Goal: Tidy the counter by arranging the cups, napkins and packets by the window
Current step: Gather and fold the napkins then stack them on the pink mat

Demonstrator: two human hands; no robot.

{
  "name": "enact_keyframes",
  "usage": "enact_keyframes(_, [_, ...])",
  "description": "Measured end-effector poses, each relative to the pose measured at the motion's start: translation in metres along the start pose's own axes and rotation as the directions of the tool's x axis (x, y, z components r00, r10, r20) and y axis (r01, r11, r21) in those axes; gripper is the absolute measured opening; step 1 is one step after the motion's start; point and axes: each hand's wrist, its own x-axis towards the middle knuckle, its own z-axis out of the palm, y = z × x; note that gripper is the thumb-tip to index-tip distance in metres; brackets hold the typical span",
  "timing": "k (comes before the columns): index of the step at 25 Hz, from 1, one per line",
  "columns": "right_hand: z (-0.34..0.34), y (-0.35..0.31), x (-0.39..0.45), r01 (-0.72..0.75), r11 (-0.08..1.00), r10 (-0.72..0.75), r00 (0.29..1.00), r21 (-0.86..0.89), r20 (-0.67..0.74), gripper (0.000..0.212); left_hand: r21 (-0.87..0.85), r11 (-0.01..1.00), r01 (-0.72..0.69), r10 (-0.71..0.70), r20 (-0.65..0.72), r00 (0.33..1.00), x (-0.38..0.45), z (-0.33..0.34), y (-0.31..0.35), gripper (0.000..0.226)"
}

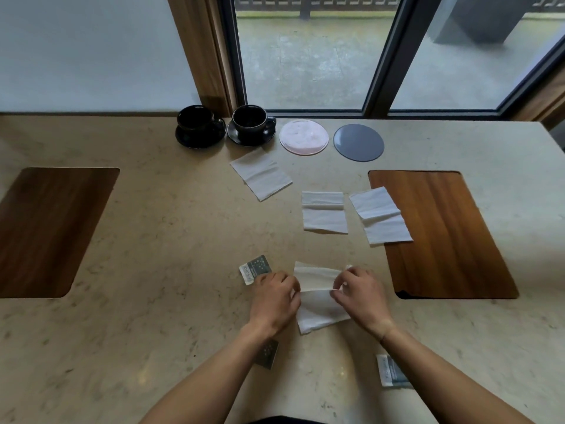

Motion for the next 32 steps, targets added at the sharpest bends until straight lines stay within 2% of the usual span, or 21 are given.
enact_keyframes(3, [-0.013,-0.009,-0.005,-0.008,0.981,0.004,1.0,0.195,0.02,0.01,-0.216,0.976,0.02,-0.016,0.02,1.0,-0.001,-0.016,-0.007,0.014])
enact_keyframes(6, [-0.018,-0.031,-0.013,-0.044,0.942,0.03,0.998,0.333,0.047,0.01,-0.409,0.91,0.06,-0.027,0.085,0.996,-0.009,-0.037,-0.019,0.008])
enact_keyframes(9, [-0.012,-0.063,-0.018,-0.082,0.913,0.074,0.997,0.399,0.035,0.014,-0.521,0.842,0.139,-0.082,0.131,0.988,-0.022,-0.057,-0.041,0.005])
enact_keyframes(12, [0.003,-0.101,-0.023,-0.148,0.855,0.12,0.989,0.498,0.089,0.012,-0.57,0.794,0.212,-0.148,0.157,0.976,-0.039,-0.073,-0.076,0.005])
enact_keyframes(16, [0.031,-0.154,-0.032,-0.268,0.775,0.106,0.948,0.572,0.3,0.023,-0.527,0.803,0.278,-0.228,0.159,0.961,-0.066,-0.095,-0.129,0.005])
enact_keyframes(19, [0.059,-0.184,-0.038,-0.298,0.784,0.082,0.919,0.545,0.385,0.027,-0.493,0.82,0.291,-0.257,0.138,0.956,-0.089,-0.105,-0.167,0.005])
enact_keyframes(24, [0.099,-0.218,-0.046,-0.255,0.847,0.037,0.903,0.466,0.428,0.021,-0.409,0.851,0.329,-0.279,0.179,0.944,-0.117,-0.112,-0.209,0.006])
enact_keyframes(28, [0.115,-0.229,-0.054,-0.175,0.941,0.031,0.897,0.289,0.441,0.025,-0.294,0.903,0.314,-0.25,0.236,0.939,-0.129,-0.105,-0.225,0.005])
enact_keyframes(32, [0.125,-0.234,-0.059,-0.118,0.981,0.05,0.921,0.154,0.387,0.024,-0.198,0.948,0.249,-0.212,0.19,0.959,-0.13,-0.098,-0.231,0.009])
